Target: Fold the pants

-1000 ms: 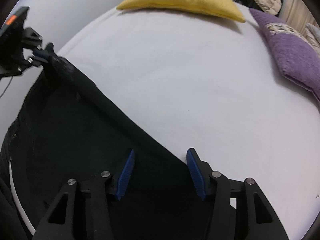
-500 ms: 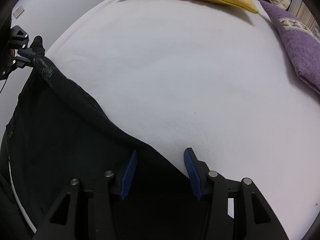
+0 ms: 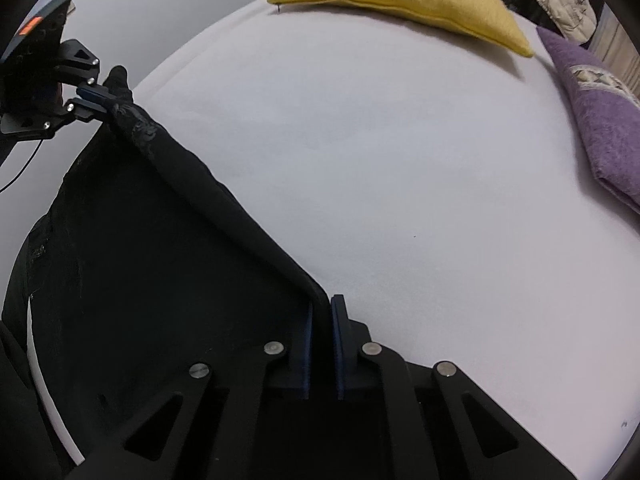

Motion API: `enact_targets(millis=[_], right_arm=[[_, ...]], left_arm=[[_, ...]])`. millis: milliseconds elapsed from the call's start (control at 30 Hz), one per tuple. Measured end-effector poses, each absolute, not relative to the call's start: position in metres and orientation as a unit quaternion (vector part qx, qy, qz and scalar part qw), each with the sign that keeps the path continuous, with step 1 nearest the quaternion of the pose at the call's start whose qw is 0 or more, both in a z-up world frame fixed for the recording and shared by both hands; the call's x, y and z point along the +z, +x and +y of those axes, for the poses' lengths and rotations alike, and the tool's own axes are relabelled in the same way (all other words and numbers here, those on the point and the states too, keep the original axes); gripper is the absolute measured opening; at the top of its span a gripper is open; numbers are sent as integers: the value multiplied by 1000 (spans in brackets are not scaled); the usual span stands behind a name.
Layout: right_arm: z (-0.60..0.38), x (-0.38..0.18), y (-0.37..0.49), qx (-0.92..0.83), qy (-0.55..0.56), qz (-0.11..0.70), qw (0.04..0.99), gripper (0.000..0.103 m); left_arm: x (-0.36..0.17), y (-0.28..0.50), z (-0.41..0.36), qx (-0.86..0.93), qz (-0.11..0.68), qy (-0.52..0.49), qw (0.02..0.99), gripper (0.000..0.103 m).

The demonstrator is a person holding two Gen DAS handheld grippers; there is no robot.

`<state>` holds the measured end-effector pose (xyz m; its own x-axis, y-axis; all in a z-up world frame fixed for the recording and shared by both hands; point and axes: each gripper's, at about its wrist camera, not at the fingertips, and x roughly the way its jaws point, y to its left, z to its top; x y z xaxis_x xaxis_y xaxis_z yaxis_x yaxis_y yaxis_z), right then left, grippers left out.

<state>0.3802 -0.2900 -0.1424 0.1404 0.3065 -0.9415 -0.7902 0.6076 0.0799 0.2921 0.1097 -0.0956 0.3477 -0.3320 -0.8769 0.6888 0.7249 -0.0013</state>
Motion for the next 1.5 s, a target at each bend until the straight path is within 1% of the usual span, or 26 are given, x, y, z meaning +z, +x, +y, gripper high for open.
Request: enact_targets(millis=[200,467,600,700,867,967,1067,1233,1500], right_arm=[[-273,-141,363,344,-234,526,742,7],[-280,-126,318,311,-230,495,778,6],[-264,-117,292,314,-197,486,791,6],[-253,-119,275,314,-197,480,796,6],[-248,-119,222,304,-201,475,801,6],[-247,-115,199,300,-201,467,807,6],[-243,-111,173,288,-226,448,816,6],[-238,-106,132,265,-260,418,829,6],[-228,-139,59,254,-352,402,807,6]], left_arm=[[-90,284,105,-315,469,187,803,6],[-74,254,104,-315,457,182,811,6],[-66,232,105,-315,451,170,817,6],[-62,213,105,-315,446,174,820,6],[-58,168,104,-323,440,188,816,6],[-66,134,102,-331,444,195,809,6],[-74,99,100,-346,442,198,804,6],[-101,50,91,-333,441,263,791,6],[-139,3,91,-326,454,317,767,6]])
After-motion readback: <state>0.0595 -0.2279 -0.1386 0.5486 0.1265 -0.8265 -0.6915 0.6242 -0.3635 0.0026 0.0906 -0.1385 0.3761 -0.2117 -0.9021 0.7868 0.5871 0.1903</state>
